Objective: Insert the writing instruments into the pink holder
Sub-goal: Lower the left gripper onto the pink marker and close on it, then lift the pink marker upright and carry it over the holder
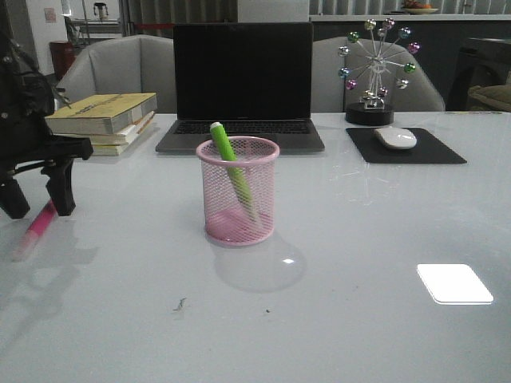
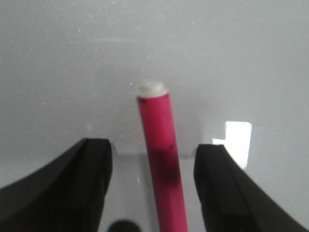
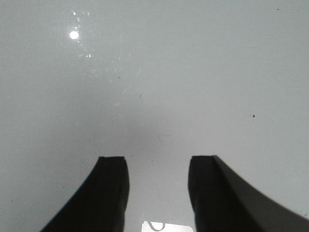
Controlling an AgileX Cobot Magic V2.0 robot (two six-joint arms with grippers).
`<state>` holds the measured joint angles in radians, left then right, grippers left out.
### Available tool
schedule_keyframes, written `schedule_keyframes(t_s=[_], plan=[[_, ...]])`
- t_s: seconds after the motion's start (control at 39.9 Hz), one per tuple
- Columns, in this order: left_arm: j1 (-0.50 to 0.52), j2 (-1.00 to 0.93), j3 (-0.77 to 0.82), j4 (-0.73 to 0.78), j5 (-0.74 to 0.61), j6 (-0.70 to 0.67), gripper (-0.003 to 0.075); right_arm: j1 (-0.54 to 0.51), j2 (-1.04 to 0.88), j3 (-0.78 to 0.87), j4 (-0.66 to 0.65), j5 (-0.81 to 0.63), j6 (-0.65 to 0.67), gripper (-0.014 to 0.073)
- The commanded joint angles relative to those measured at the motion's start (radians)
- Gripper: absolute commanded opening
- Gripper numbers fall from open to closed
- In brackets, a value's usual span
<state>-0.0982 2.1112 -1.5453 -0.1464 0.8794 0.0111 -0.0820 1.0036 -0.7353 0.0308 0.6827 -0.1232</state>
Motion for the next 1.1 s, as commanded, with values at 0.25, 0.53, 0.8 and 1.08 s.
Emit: schedule_keyframes(t_s=[0.25, 0.53, 0.8, 1.08], plan=[[-0.007, 0.002, -0.029, -0.024, 0.008, -0.011, 0.0358, -0.006, -0.018, -0.027, -0.007, -0.045, -0.009, 0.0414], [-0.008, 0.025, -0.031, -0.028, 0.042, -0.011, 0.0098, -0.006, -0.018, -0.027, -0.007, -0.044, -0.009, 0.0414], [-0.008, -0.001, -0.119, -0.101, 0.027, -0.011, 0.0098, -0.006, -0.018, -0.027, -0.007, -0.005, -0.009, 0.0414], [-0.031, -0.175, -0.239, -0.123, -0.163, 0.011, 0.0098, -0.006, -0.018, -0.027, -0.007, 0.007, -0.009, 0.0414]])
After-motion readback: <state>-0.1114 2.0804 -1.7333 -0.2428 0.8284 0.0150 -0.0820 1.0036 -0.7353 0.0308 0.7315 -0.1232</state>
